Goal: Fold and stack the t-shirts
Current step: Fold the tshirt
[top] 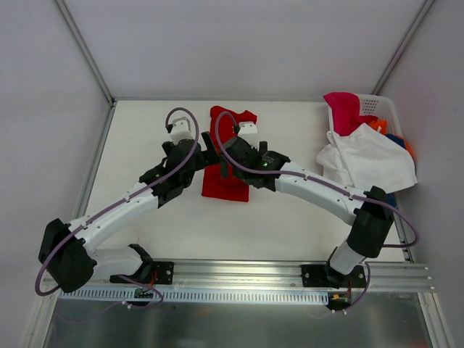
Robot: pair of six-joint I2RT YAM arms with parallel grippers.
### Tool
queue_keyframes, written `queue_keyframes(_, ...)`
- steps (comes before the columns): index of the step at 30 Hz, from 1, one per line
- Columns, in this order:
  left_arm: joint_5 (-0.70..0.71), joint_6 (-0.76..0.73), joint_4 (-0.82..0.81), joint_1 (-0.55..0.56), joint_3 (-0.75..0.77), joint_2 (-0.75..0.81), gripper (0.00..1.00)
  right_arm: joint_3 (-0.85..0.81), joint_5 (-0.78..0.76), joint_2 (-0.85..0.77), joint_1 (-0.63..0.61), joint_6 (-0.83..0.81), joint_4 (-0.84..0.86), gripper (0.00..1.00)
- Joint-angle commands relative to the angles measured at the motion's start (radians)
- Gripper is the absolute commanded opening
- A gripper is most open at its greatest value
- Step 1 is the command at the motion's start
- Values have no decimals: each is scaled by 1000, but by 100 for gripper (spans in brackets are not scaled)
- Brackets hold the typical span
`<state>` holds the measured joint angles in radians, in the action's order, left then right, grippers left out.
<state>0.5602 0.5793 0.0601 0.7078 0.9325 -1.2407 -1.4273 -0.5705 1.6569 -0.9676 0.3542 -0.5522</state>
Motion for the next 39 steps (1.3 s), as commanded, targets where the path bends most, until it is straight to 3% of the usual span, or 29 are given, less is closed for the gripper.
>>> queue_keyframes(1,-2,7,27,21,-44,72,99,-65,-60,-40,-63,-12,-78,97)
queue_keyframes(2,-3,11,46,25,-50,84,99,-62,-52,-40,-69,3,-78,88)
queue_keyframes(3,-6,14,55,27,-64,111,99,-58,-43,-36,-80,12,-69,69)
queue_keyframes(4,-6,20,61,30,-70,125,99,-52,-32,-31,-85,26,-63,14)
queue_keyframes(5,-5,22,67,32,-80,141,99,-41,-29,-25,-89,40,-60,1)
queue_keyframes(15,-17,16,130,36,-147,288,99,-58,-11,124,-103,121,-48,0)
queue_keyframes(32,-28,-7,147,36,-185,323,99,-12,35,207,-99,218,-18,0)
queue_keyframes(39,142,39,145,36,-268,504,99,31,69,237,-91,247,26,1)
